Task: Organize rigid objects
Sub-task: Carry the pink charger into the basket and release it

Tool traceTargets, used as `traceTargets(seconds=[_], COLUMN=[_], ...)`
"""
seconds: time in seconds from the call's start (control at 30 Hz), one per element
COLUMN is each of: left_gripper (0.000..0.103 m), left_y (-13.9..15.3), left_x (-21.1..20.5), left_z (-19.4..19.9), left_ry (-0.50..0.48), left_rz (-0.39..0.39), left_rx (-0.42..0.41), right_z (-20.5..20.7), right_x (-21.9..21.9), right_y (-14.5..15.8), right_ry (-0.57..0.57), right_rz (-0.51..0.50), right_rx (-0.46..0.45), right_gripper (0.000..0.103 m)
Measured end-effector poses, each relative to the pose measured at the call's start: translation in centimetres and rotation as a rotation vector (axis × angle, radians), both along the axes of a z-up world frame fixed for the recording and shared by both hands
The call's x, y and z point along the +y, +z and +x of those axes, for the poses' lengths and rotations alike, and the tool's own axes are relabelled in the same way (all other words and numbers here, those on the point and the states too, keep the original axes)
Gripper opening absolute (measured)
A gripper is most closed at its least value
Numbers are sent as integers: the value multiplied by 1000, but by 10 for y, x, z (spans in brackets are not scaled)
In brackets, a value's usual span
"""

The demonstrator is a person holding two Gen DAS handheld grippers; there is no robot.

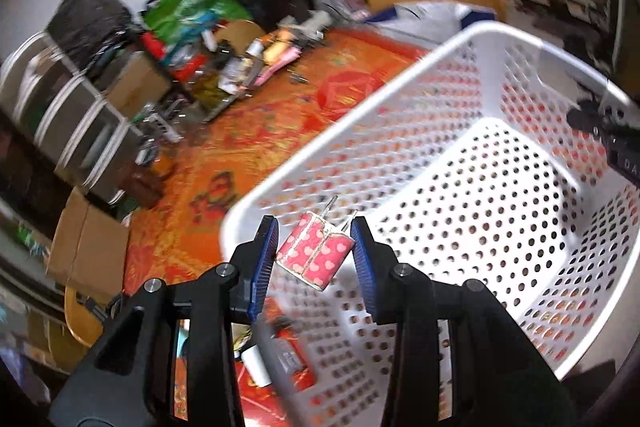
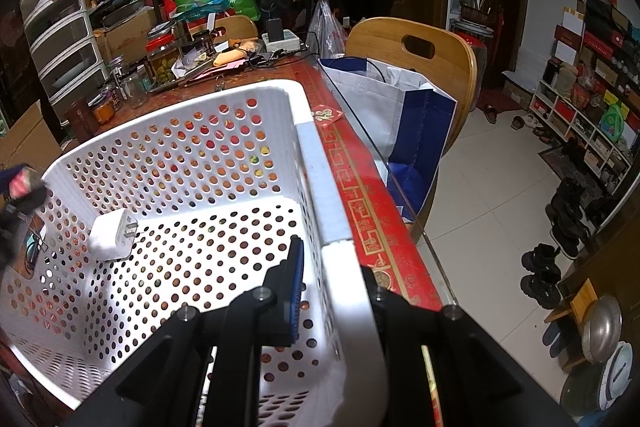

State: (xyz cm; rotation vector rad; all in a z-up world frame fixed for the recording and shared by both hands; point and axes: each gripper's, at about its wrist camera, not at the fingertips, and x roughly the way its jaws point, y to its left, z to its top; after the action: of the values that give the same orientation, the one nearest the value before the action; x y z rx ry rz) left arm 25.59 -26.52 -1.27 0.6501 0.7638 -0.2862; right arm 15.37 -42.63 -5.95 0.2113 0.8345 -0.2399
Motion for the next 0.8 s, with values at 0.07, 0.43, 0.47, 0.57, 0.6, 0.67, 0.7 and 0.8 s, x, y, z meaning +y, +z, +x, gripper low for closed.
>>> traceTargets(seconds=[0.07,0.43,0.47,0.57,0.6,0.67,0.7,0.8], left_gripper=[35,35,35,35,35,35,38,84], left_y=[-10,-77,-85,-94,-95,-94,-93,-82], left_x=[-14,-64,-68,-72,-73,-72,-72,-70], left_z=[6,41,41,42,42,43,42,37], left_ry=[-13,-99,-113,-127,-130,-134,-138,-166], left_rz=[25,224,253,281,278,264,257,233], left_rx=[36,320,348,369,372,378,379,321], right_z=[0,0,0,-1,-1,-1,-1,-2], right_x=[-1,-4,-4,-4,-4,-5,-4,-5], right_y=[0,1,1,1,1,1,1,1], right_ry=[1,15,15,14,14,14,15,13], right_rz=[3,16,17,21,21,21,20,19], right_rx=[-1,-4,-4,-4,-5,-4,-4,0], right_gripper=[14,15,15,15,15,15,15,15])
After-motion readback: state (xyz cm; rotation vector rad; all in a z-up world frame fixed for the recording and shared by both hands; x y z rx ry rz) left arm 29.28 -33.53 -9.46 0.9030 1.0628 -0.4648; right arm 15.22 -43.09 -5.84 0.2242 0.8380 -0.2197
